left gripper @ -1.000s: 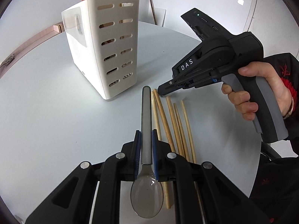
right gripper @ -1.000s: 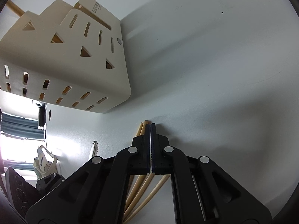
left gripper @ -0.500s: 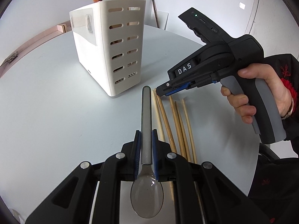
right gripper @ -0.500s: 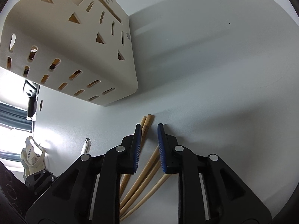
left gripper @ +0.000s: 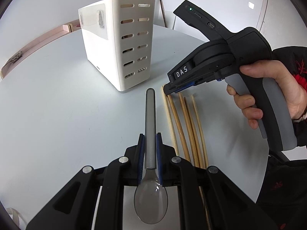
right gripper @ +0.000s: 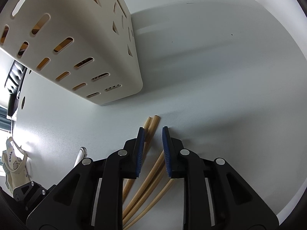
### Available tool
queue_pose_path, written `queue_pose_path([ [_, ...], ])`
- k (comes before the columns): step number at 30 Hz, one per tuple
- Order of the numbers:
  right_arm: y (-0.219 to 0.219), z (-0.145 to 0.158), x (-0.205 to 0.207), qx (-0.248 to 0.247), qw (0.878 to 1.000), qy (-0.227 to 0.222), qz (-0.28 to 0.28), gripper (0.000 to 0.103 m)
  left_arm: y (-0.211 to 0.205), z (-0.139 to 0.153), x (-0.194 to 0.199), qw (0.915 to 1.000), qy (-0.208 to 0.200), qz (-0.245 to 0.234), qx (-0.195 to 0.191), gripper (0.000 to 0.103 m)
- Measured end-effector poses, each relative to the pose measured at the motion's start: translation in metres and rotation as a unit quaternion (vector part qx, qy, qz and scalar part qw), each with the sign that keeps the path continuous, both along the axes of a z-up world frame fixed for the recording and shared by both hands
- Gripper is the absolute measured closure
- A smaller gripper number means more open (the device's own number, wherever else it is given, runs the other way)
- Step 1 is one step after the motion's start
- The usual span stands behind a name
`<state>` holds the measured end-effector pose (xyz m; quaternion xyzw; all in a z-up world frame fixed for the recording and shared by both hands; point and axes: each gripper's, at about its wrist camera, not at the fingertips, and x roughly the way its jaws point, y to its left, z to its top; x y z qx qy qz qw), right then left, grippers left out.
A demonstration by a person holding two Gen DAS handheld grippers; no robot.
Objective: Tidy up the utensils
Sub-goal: 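Close the right gripper on a bamboo chopstick beside the holder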
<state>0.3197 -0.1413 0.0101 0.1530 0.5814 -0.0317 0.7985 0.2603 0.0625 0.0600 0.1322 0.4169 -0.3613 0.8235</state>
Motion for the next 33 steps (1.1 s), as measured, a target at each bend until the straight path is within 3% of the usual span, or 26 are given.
queue_pose_path([
  [8, 0.02, -0.001, -0.002, -0.028, 0.999, -0.016, -0.004, 0.078, 0.009, 0.0, -0.005, 1.0, 0.0, 0.007, -0.004, 0.091],
  [12, 0.016, -0.003, -0.007, 0.001, 1.0, -0.012, -0.009, 0.078, 0.008, 0.001, -0.006, 1.0, -0.001, 0.002, -0.002, 0.091],
  [17, -0.001, -0.005, -0.01, 0.018, 1.0, -0.007, -0.008, 0.089, 0.008, 0.003, -0.003, 0.9999, -0.004, 0.004, -0.009, 0.091],
  [23, -0.002, -0.006, -0.013, 0.016, 1.0, -0.012, -0.014, 0.09, 0.008, 0.003, -0.002, 0.9999, -0.005, 0.004, -0.015, 0.091],
  [27, 0.005, -0.005, -0.014, -0.018, 1.0, -0.011, -0.007, 0.089, 0.008, 0.001, -0.001, 0.9999, -0.003, 0.009, -0.012, 0.091],
  [33, 0.034, -0.008, -0.024, -0.115, 0.992, -0.041, 0.024, 0.088, 0.011, 0.002, -0.002, 0.9998, -0.004, 0.011, -0.016, 0.091],
])
